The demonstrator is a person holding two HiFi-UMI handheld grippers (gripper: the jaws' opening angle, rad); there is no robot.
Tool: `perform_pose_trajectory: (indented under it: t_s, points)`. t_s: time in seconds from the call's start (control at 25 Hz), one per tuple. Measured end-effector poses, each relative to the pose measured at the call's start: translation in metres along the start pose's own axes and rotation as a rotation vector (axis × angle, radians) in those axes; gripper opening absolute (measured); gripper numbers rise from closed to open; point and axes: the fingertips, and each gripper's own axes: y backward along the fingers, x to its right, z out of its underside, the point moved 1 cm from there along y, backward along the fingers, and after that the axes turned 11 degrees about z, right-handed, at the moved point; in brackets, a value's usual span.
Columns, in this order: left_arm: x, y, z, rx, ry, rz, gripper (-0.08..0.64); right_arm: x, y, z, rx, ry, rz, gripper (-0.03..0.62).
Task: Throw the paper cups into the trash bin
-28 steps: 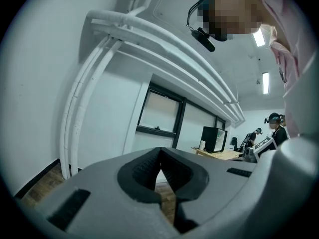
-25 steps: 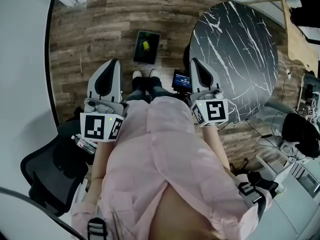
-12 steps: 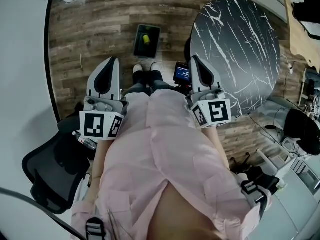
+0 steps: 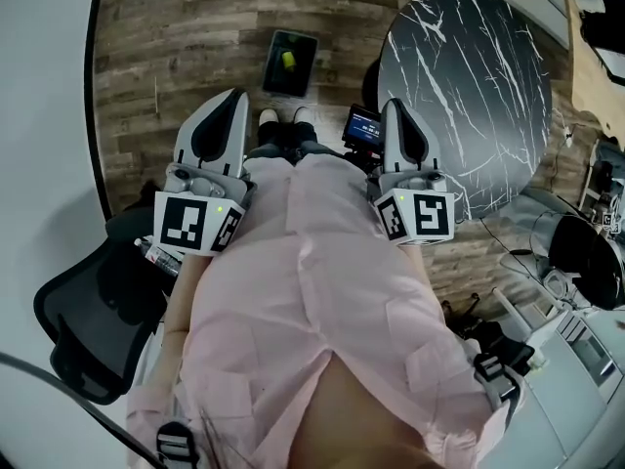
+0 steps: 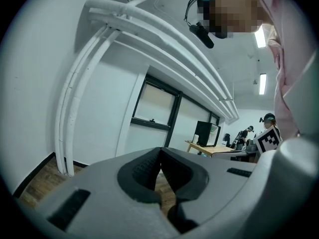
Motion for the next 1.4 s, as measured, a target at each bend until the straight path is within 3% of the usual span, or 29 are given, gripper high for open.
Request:
perform_pose_trajectory:
  t_s: [0.4,0.52,0.84,1.4]
  points:
    - [-0.004,-0.004,-0.003,0.005,-0.015,0.006,0.015,-0.003,0.005,-0.012,0.058,0.005,0.044,0.029]
    - [-0.008,0.002,-0.002,0.010,-0.009,-0.002,0.015,-0.013,0.006,-0.012,0.090,0.025,0.023,0.029]
    - [-0.017,0.010,-0.005,0.008,-0.010,-0.017,0.015,-0.050,0.003,-0.011,0.049,0.088,-0.073,0.029]
    - [-0.022,0.003,-0.006,-0.010,-0.042,0.024,0.015,-0.065,-0.007,-0.009,0.032,0.119,-0.114,0.031]
